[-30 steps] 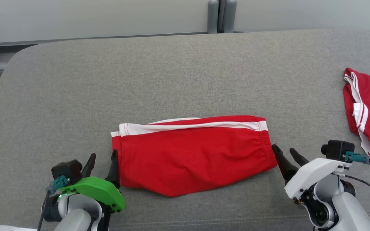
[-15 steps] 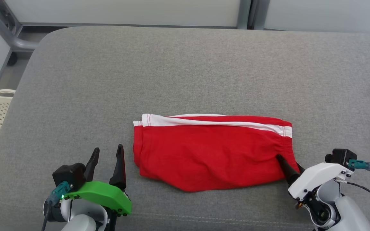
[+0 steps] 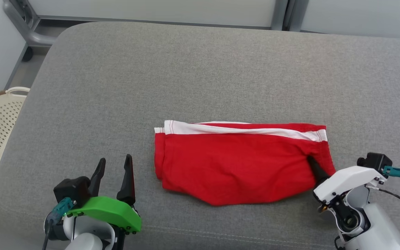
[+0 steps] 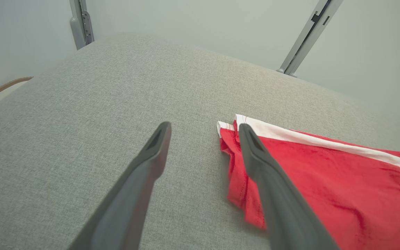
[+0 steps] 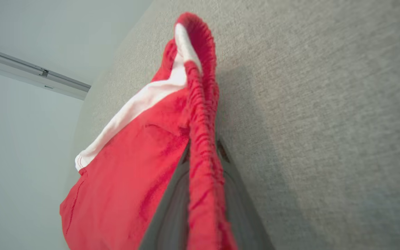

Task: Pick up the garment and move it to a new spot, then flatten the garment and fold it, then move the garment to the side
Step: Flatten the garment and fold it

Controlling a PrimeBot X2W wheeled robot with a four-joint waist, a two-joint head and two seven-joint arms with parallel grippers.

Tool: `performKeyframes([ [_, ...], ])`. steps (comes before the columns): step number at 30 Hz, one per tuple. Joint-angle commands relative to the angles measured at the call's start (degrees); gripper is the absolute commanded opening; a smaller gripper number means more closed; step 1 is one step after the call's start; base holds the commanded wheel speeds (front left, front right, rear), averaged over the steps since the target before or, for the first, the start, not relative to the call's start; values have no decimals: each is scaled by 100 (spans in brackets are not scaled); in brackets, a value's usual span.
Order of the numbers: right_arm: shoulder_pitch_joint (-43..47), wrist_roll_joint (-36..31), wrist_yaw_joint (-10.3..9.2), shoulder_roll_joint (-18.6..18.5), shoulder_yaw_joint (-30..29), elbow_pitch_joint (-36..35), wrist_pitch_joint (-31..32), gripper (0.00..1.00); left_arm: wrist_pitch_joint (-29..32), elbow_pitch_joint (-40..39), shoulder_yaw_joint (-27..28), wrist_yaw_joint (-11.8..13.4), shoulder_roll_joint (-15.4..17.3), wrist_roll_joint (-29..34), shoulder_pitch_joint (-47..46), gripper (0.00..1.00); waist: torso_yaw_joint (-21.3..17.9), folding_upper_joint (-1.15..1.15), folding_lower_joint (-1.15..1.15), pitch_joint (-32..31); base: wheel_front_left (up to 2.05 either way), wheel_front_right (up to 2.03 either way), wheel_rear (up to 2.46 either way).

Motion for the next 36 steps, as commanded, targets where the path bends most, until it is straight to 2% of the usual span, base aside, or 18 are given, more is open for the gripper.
performKeyframes([
  [1,-73,111,-1,-100,23,-63,-104,0,-45,-52,27,37,42,62,74,100,-43,0,0,-9,0,0,0],
  [7,-62,417,-1,-444,149,-299,-70,0,9,-201,-31,39,81,86,64,100,-241,0,0,-43,0,0,0],
  [11,-51,487,-1,-854,63,-374,163,0,47,-351,-70,15,76,77,25,100,-383,0,0,-53,0,0,0],
  [14,-167,354,-1,-1286,-205,-322,403,0,76,-449,-71,37,82,44,32,100,-522,0,0,-46,0,0,0],
  [20,-342,3,-1,-1564,-528,-152,638,0,90,-469,-94,23,55,15,40,100,-656,0,0,-19,0,0,0],
  [27,-593,-266,-1,-1402,-589,-245,842,0,55,-438,-94,-20,25,-19,6,100,-771,0,0,-20,0,0,0],
  [36,-365,-493,-1,-1132,-115,-1134,1253,0,36,-388,-130,-51,-37,-99,114,100,-899,0,0,-224,0,0,0],
])
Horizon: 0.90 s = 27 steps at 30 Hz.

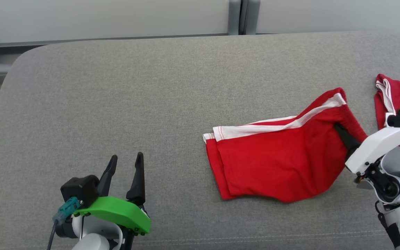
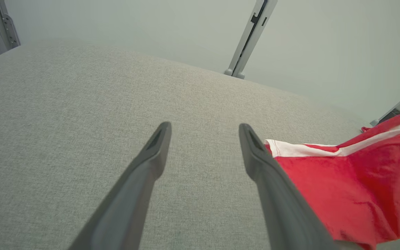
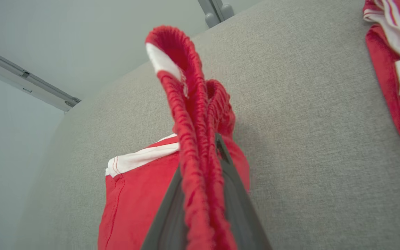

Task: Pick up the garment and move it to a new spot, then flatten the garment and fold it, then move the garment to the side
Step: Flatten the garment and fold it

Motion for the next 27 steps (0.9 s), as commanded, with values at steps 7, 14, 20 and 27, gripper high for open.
performKeyframes([
  [7,149,-574,0,340,359,-547,314,0,-34,-27,5,-57,-4,-87,136,100,3,0,0,-210,0,0,0],
  [14,25,-1243,-1,827,731,-416,591,0,-58,-79,4,-56,-1,-122,212,100,182,0,0,-348,0,0,0],
  [20,-148,-1632,0,1108,990,159,673,0,-81,-120,-32,-59,-5,-95,241,100,418,0,0,-417,0,0,0],
  [27,-406,-2050,0,1277,1170,929,525,0,-108,-138,-72,-65,-55,-82,241,100,655,0,0,-429,0,0,0],
])
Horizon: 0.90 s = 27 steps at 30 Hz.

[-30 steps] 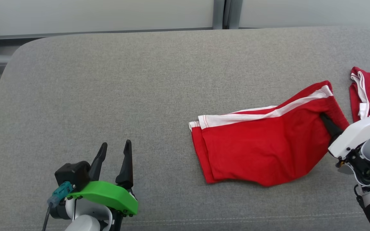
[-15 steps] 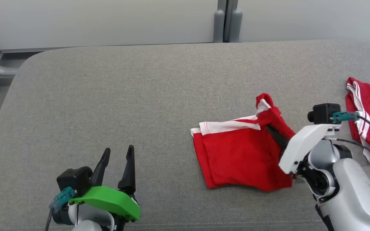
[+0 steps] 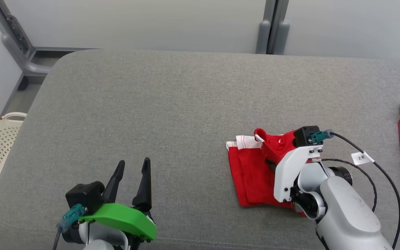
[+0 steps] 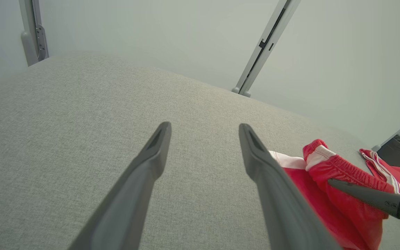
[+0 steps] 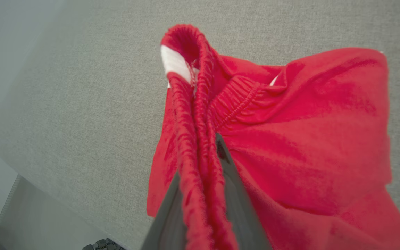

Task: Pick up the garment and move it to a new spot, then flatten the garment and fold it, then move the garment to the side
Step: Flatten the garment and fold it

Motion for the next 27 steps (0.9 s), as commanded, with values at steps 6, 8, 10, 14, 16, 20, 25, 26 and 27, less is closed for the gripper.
performKeyframes([
  [6,-259,-358,-1,66,21,569,-188,100,-62,49,-4,-41,-39,-12,67,100,134,0,0,3,0,0,0],
  [8,-332,-403,-1,84,48,704,-248,100,-71,58,5,-41,-46,-18,61,100,146,0,0,4,0,0,0],
  [10,-390,-404,-1,95,143,758,-285,100,-91,63,19,-34,-56,-31,65,100,140,0,0,3,0,0,0],
  [14,-471,-424,-1,107,502,642,-373,100,-111,60,48,-17,-37,-45,114,100,71,0,0,-14,0,0,0],
  [16,-487,-380,-1,100,696,510,-375,100,-116,51,38,-15,-21,-34,132,100,7,0,0,-31,0,0,0],
  [20,-517,-281,-1,-112,926,103,-399,100,-94,22,26,31,11,-3,135,100,-147,0,0,-67,0,0,0],
  [25,-441,-127,-1,-478,822,-467,-365,100,-60,-35,13,73,63,36,155,100,-351,0,0,-105,0,0,0],
  [26,-405,-80,-1,-564,761,-559,-336,100,-53,-52,5,88,68,41,157,100,-387,0,0,-106,0,0,0],
  [27,-368,-35,-1,-647,700,-643,-295,100,-47,-68,3,101,73,44,157,100,-419,0,0,-104,0,0,0],
])
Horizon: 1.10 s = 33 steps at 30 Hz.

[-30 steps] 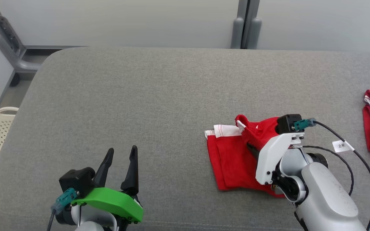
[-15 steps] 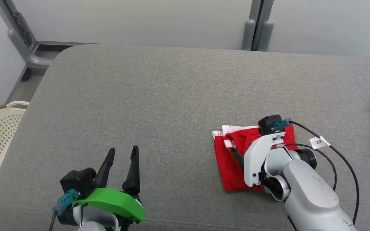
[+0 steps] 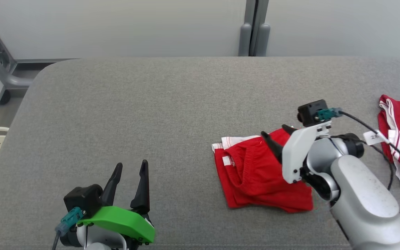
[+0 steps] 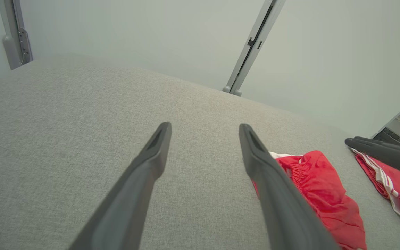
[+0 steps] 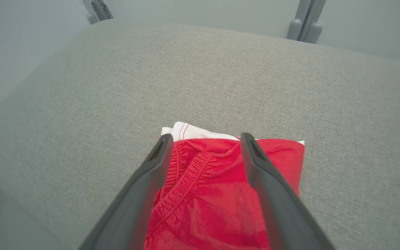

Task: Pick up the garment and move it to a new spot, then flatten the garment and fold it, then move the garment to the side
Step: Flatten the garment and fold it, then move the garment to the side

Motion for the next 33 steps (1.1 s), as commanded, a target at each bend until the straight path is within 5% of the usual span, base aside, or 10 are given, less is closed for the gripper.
performKeyframes([
  [1,120,93,-1,-174,-118,-136,92,100,19,-48,-4,48,42,41,67,100,-123,0,0,-11,0,0,0],
  [12,447,543,-1,-882,-706,-223,570,100,137,-286,-91,83,130,184,-207,100,-87,0,0,409,0,0,0],
  [33,-56,1785,0,-873,-310,1534,325,100,352,-467,-223,169,205,377,-570,100,671,0,0,853,0,0,0],
])
